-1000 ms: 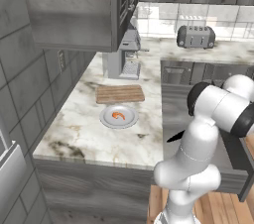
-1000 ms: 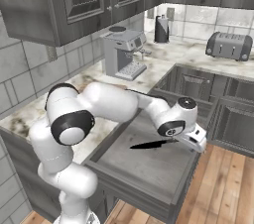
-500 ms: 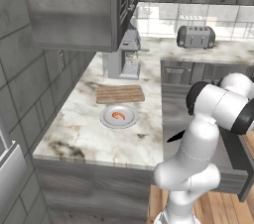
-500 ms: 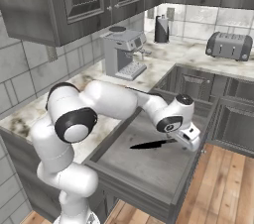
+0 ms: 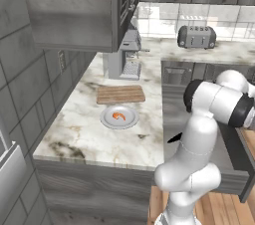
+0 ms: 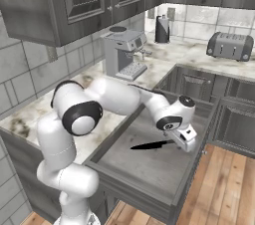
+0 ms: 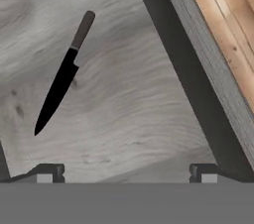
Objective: Pick up the knife from the drawer and place it on the cutting board. Then place the meat from the plate to the cutting board.
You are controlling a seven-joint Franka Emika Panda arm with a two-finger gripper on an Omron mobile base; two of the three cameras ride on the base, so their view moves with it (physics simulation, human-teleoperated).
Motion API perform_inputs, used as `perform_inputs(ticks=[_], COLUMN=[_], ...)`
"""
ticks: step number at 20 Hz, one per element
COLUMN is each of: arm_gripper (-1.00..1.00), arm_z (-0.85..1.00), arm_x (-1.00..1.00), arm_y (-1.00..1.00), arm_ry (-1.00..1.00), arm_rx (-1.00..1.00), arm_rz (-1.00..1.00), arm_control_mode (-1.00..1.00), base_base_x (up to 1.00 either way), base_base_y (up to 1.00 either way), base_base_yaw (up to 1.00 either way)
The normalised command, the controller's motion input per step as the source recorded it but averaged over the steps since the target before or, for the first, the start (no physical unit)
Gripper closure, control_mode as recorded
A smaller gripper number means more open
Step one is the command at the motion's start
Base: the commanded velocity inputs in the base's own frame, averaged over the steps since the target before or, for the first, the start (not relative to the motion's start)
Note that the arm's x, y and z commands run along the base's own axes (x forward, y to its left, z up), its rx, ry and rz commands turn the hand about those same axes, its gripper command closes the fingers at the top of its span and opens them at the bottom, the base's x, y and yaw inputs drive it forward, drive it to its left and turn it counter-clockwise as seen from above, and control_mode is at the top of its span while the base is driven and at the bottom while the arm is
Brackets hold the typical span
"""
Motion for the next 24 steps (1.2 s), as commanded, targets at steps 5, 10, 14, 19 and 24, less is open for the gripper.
perform_inputs(ticks=[5,10,14,19,24], arm_gripper=[-1.0,-1.0,-1.0,-1.0,-1.0], arm_z=[0.0,-0.23,-0.43,-0.4,-0.38], arm_x=[0.76,0.6,0.43,0.44,0.35], arm_y=[0.08,0.0,0.0,0.0,0.0], arm_ry=[0.03,0.08,0.02,0.02,0.02], arm_rx=[0.0,0.0,0.01,0.03,0.07], arm_rz=[-0.04,-0.01,0.0,0.0,0.0], arm_control_mode=[-1.0,-1.0,-1.0,-1.0,-1.0], base_base_x=[0.0,0.0,0.0,0.0,0.0], base_base_y=[0.0,0.0,0.0,0.0,0.0], base_base_yaw=[0.0,0.0,0.0,0.0,0.0])
